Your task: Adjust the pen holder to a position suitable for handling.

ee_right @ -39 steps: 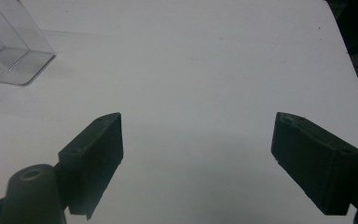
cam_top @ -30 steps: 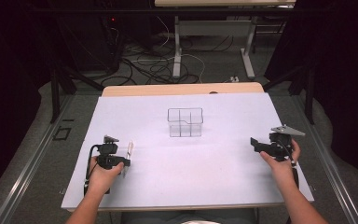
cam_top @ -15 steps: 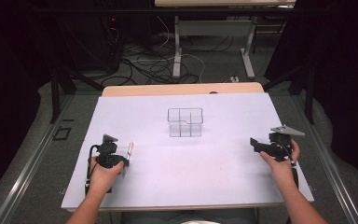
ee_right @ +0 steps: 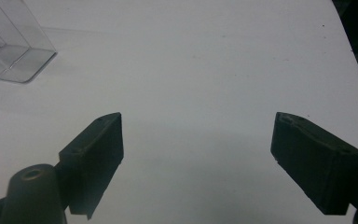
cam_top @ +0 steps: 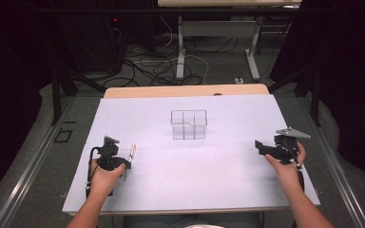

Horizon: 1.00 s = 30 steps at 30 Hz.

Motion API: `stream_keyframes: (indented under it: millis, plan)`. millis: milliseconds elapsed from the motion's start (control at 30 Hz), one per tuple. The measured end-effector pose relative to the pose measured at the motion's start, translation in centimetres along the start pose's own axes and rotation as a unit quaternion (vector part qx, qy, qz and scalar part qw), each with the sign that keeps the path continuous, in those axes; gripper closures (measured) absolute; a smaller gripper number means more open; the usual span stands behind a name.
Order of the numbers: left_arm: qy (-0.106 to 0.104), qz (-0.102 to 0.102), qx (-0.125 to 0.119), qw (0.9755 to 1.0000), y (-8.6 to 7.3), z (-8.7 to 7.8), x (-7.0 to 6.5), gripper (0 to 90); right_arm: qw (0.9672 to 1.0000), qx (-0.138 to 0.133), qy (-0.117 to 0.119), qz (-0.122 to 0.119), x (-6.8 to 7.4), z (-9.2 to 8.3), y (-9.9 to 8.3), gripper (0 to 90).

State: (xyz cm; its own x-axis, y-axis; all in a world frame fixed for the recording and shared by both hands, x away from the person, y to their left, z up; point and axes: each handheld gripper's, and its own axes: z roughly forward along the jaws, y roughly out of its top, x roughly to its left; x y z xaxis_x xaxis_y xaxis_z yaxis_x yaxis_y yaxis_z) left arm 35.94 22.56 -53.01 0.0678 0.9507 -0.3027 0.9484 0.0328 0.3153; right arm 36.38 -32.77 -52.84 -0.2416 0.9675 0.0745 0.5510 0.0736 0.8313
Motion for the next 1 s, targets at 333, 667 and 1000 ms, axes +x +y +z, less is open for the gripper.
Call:
stream_keyframes:
  millis: [333,667,1000]
  plan:
    - [-0.008,0.021,-0.019,0.9996,0.5,-0.5,0.2,79.7,1.0000,0.002,0.000,0.002,0.1,0.1,0.0,16.7]
    - [-0.008,0.051,-0.047,0.9976,0.8,-1.1,0.3,79.7,1.0000,0.003,0.000,0.002,0.1,0.2,-0.1,16.7]
    - [-0.022,0.090,-0.086,0.9920,1.0,-2.6,-0.7,79.7,1.0000,0.004,0.001,0.000,0.1,0.3,-0.1,16.7]
